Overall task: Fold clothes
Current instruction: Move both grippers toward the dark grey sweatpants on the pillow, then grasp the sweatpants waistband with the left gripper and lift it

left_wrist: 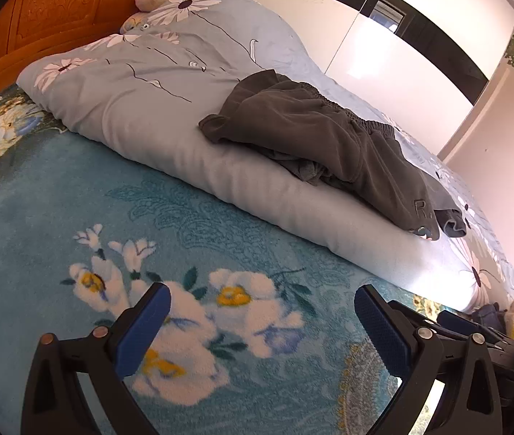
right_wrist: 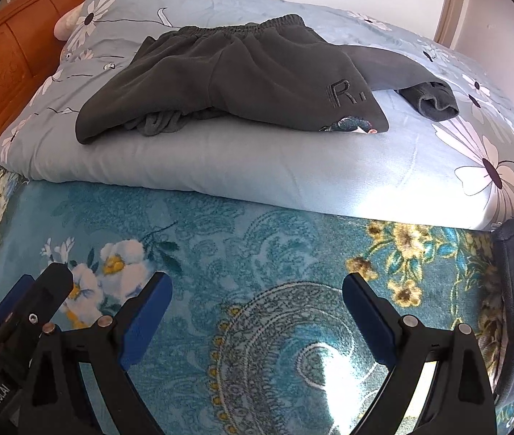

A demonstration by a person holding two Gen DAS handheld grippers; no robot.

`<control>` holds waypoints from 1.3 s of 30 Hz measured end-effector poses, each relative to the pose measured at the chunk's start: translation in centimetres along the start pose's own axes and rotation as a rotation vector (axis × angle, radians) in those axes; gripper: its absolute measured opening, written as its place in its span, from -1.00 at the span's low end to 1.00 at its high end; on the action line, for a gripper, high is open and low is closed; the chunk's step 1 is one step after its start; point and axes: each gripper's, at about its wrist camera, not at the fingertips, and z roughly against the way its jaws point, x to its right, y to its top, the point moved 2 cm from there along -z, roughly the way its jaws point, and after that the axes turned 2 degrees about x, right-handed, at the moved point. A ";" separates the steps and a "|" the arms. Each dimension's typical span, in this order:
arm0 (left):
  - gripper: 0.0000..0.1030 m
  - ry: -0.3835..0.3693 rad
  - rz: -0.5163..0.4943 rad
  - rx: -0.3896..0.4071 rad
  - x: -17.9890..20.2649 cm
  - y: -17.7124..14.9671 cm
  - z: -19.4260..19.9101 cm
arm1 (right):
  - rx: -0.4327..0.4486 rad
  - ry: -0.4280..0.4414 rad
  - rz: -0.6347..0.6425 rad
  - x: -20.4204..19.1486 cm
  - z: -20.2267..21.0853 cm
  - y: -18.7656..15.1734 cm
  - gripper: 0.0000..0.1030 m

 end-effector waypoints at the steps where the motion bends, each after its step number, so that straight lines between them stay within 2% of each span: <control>1: 1.00 -0.001 0.002 0.001 -0.2 0.1 -0.3 | 0.002 -0.002 -0.002 -0.1 -0.3 0.1 0.86; 13: 1.00 -0.048 -0.015 0.000 -1.4 1.4 -3.3 | 0.011 -0.019 -0.034 -0.2 -2.7 0.5 0.86; 17: 1.00 -0.077 -0.050 -0.004 -1.7 4.7 -5.0 | 0.005 -0.024 -0.049 0.2 -3.1 0.2 0.86; 22: 1.00 -0.027 -0.158 0.037 -1.7 9.9 -6.7 | -0.003 -0.029 -0.068 0.8 -3.6 -0.1 0.86; 26: 1.00 -0.037 -0.222 0.037 -1.4 13.5 -8.3 | -0.022 -0.029 -0.099 1.6 -3.6 -1.0 0.85; 30: 0.98 -0.109 -0.241 -0.009 -0.8 15.8 -10.5 | -0.049 -0.027 -0.122 2.0 -3.4 -2.2 0.85; 34: 0.96 -0.192 -0.221 -0.114 0.2 16.3 -12.8 | -0.085 -0.020 -0.139 2.0 -3.0 -3.4 0.85; 35: 0.73 -0.207 -0.215 -0.138 0.5 16.3 -13.3 | -0.088 -0.020 -0.139 2.1 -2.6 -3.6 0.85; 36: 0.24 -0.207 -0.210 -0.152 0.8 16.1 -13.5 | -0.091 -0.021 -0.140 2.1 -2.2 -3.8 0.85; 37: -0.03 -0.208 -0.204 -0.166 1.1 15.9 -13.7 | -0.094 -0.021 -0.140 2.2 -1.8 -4.1 0.85; 38: -0.46 -0.208 -0.202 -0.174 1.4 15.7 -13.7 | -0.097 -0.022 -0.141 2.3 -1.4 -4.3 0.85; 39: -0.68 -0.204 -0.208 -0.167 1.7 15.5 -13.2 | -0.100 -0.022 -0.141 2.4 -1.0 -4.5 0.85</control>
